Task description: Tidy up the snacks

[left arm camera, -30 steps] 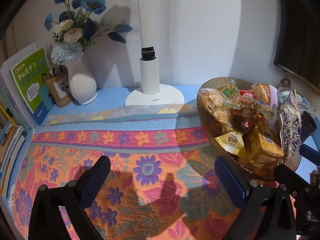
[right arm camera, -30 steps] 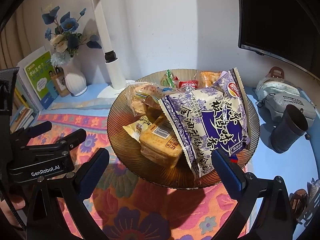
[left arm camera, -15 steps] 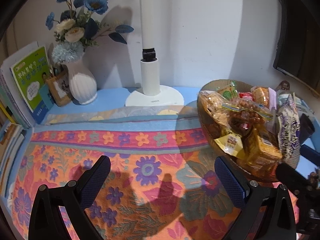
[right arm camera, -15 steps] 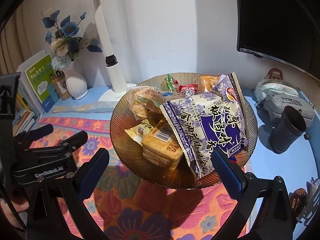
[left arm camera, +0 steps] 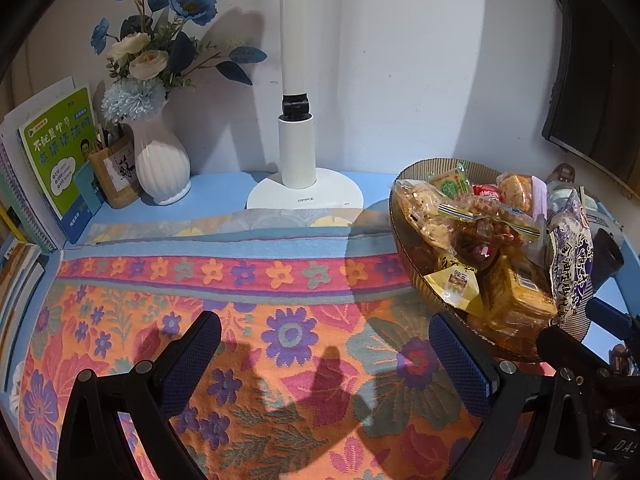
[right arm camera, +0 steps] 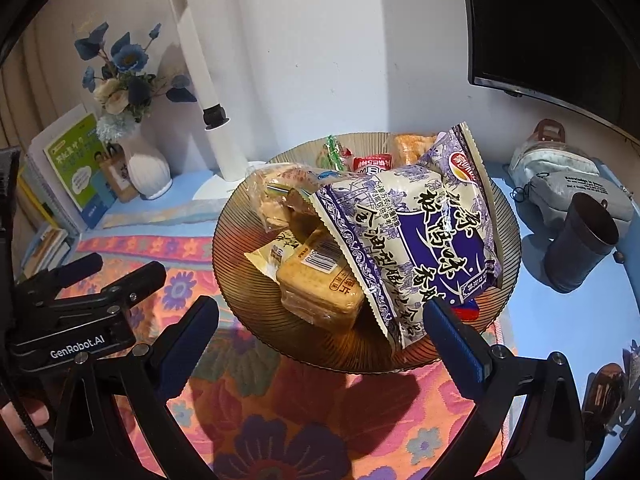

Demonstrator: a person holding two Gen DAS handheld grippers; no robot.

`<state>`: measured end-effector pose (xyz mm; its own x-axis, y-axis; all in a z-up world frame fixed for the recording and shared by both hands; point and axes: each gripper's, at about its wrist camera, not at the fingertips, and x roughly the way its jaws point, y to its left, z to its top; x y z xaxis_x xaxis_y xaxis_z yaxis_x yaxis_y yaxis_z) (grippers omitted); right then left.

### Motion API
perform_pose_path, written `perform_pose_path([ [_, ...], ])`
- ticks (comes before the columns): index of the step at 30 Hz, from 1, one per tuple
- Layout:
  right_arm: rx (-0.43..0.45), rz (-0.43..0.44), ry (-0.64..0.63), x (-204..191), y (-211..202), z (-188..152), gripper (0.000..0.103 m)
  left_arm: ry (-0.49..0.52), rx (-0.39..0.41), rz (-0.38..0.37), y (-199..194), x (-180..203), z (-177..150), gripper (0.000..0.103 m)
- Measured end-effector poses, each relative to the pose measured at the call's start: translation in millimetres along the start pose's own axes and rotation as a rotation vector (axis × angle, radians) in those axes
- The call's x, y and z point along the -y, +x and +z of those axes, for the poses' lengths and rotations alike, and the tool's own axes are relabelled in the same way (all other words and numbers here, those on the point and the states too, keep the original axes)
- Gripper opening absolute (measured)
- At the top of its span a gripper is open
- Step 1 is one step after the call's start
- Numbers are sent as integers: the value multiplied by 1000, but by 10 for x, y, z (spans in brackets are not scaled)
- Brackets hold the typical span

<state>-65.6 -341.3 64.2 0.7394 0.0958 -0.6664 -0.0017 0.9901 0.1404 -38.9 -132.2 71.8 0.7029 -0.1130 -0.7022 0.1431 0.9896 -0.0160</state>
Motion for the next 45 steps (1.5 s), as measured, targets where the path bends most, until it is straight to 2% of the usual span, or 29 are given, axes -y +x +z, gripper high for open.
perform_pose_path([
  [11,20,18,-12,-72,-65,49,103,-6,17,6,-34,-23,0,103],
  [45,-7,32,0,-98,55,-12,103,-2,5,15,-19,-4,-27,103],
])
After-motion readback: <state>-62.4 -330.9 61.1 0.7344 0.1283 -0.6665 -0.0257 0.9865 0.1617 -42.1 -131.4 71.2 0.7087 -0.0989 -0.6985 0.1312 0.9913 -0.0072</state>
